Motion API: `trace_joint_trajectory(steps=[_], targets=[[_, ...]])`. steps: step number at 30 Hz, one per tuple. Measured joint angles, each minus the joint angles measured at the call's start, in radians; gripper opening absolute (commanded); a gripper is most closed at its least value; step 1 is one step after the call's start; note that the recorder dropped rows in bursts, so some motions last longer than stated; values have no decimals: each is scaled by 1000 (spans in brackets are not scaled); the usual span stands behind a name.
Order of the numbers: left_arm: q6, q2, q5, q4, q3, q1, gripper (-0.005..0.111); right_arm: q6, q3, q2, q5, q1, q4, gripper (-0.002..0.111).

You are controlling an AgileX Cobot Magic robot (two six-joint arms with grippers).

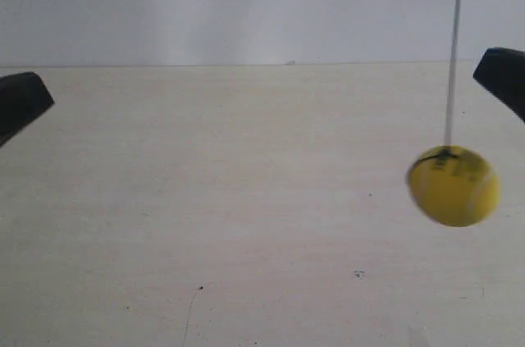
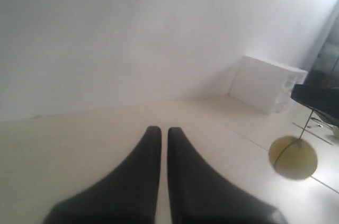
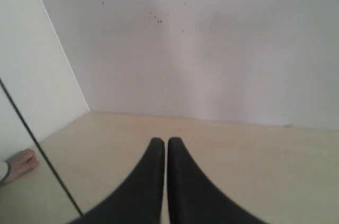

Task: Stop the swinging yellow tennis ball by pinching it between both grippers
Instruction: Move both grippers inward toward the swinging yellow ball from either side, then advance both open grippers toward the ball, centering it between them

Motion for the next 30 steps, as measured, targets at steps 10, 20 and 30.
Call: trace_joint_trajectory(steps=[10,20,30], targets=[[250,382,-206,-16,-2,0,5,-138,0,256,-169,0,-22,0],[419,594,-223,-22,-6,-30,5,-276,0,384,-281,66,-29,0],[476,606,-229,-21,-96,-365,5,-381,-2,386,-165,289,76,0]])
